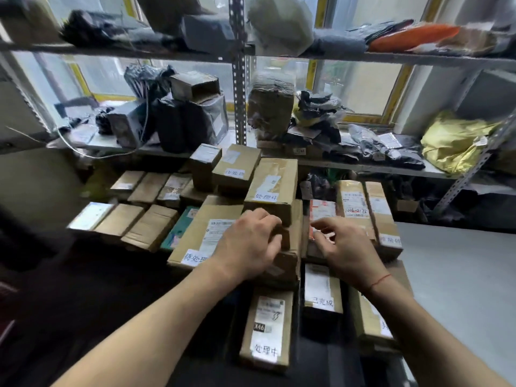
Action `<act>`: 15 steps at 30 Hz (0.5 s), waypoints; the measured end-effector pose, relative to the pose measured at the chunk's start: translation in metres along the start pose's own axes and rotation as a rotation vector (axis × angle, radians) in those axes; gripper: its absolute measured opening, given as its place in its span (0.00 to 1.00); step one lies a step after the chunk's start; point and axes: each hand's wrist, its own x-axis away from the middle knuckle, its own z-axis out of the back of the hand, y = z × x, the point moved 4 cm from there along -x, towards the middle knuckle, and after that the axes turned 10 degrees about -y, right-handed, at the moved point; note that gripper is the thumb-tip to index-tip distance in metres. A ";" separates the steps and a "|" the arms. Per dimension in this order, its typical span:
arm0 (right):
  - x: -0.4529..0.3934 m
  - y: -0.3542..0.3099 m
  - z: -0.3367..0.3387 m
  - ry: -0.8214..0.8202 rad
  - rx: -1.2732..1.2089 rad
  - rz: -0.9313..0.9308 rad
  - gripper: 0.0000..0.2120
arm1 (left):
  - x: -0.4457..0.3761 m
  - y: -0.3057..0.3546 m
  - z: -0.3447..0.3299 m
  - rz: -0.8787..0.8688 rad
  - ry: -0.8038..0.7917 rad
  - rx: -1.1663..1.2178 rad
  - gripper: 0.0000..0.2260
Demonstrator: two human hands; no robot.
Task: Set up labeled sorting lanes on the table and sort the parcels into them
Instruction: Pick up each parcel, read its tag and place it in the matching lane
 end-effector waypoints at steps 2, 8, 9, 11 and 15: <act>-0.001 -0.035 -0.017 0.022 0.022 0.007 0.08 | 0.019 -0.035 0.016 0.011 0.008 0.000 0.17; -0.014 -0.121 -0.063 0.003 -0.005 0.051 0.11 | 0.055 -0.120 0.048 0.084 0.054 0.052 0.16; -0.019 -0.131 -0.071 -0.010 -0.012 0.059 0.11 | 0.058 -0.130 0.051 0.102 0.053 0.056 0.16; -0.031 -0.148 -0.085 -0.016 -0.013 0.085 0.12 | 0.062 -0.147 0.056 0.134 0.053 0.047 0.17; -0.063 -0.172 -0.115 -0.073 -0.018 0.122 0.14 | 0.069 -0.182 0.068 0.228 0.051 0.027 0.18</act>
